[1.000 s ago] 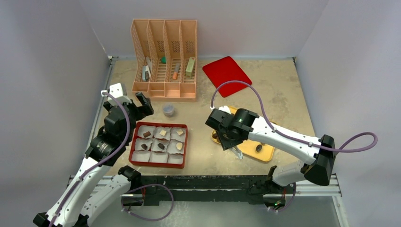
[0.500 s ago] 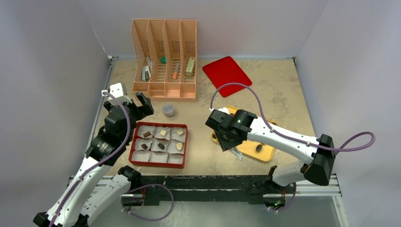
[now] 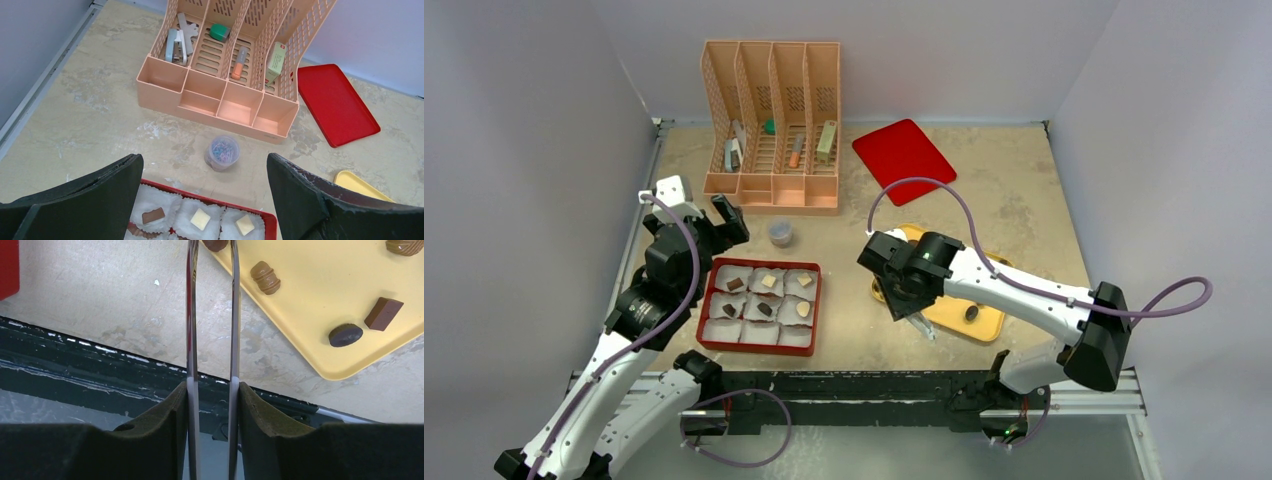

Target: Pack the chocolate

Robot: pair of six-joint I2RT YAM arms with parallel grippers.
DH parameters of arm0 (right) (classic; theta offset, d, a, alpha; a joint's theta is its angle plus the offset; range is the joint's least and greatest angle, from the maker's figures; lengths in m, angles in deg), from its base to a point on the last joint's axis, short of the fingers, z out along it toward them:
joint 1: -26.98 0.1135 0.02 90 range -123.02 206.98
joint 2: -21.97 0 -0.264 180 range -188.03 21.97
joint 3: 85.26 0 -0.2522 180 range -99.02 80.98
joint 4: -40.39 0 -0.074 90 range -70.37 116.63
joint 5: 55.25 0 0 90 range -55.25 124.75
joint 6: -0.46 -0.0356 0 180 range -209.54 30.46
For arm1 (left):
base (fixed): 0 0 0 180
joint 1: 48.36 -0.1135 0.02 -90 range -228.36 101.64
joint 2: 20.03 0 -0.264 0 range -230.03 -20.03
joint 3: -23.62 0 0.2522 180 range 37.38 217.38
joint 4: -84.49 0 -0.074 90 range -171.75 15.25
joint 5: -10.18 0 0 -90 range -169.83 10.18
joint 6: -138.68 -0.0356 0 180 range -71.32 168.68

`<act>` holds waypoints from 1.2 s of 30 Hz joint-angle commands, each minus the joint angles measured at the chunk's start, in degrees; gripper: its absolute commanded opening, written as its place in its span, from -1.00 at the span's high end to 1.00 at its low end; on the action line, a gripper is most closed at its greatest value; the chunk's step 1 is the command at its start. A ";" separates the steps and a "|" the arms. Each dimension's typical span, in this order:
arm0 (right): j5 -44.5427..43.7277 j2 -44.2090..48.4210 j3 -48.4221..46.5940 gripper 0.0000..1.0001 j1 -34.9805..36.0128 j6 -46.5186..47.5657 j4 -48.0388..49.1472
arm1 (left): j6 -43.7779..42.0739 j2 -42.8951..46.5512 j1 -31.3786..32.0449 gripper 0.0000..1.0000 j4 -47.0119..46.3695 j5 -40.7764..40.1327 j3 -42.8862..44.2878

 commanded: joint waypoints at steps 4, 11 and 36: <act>1.36 -0.05 -0.21 0.19 -0.14 0.75 -0.12 | -0.91 0.35 0.18 -0.88 -2.62 0.23 -0.05; 1.75 -2.15 0.61 0.19 -0.22 0.44 -1.12 | -0.84 0.06 0.18 -0.88 -2.78 0.37 -0.08; 1.04 4.14 -8.97 0.56 -1.13 4.00 3.90 | -0.93 0.75 0.18 -0.88 -2.57 -0.56 2.47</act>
